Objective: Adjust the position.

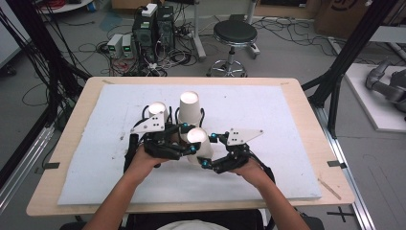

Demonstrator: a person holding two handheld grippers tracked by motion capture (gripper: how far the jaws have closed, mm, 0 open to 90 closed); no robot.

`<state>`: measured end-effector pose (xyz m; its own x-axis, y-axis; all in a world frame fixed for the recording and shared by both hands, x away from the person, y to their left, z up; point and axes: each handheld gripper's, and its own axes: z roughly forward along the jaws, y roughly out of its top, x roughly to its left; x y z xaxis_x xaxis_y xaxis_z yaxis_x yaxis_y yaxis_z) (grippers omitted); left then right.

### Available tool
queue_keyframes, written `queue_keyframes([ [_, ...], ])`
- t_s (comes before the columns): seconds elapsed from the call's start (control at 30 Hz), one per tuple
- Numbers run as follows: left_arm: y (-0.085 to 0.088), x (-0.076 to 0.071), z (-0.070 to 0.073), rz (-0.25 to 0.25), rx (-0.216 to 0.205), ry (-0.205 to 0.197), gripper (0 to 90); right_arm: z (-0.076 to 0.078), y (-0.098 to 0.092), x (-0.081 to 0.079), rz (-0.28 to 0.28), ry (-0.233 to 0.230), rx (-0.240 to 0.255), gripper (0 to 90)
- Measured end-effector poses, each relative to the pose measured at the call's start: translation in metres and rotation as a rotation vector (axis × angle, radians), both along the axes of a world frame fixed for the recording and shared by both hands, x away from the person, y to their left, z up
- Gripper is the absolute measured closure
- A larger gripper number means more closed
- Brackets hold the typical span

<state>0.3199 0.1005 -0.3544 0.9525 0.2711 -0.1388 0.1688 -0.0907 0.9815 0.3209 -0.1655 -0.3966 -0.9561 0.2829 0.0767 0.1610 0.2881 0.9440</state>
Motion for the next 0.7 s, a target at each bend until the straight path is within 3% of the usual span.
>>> queue_keyframes([
  [0.13,-0.0007,-0.0006,-0.0008,-0.005,-0.003,0.001,35.4,-0.0017,0.0027,-0.0004,0.003,-0.003,-0.004,21.2],
  [0.37,-0.0004,-0.0007,-0.0032,-0.009,-0.008,0.012,35.5,0.0001,0.0014,-0.0013,0.028,-0.033,-0.028,30.8],
  [0.6,0.0,-0.0011,-0.0044,0.013,0.027,0.004,34.9,0.0001,-0.0013,0.0004,0.032,-0.036,-0.067,35.1],
  [0.7,0.003,0.0002,-0.0022,0.05,0.027,0.02,23.0,0.0005,-0.0033,0.0012,0.024,-0.04,-0.079,35.3],
])
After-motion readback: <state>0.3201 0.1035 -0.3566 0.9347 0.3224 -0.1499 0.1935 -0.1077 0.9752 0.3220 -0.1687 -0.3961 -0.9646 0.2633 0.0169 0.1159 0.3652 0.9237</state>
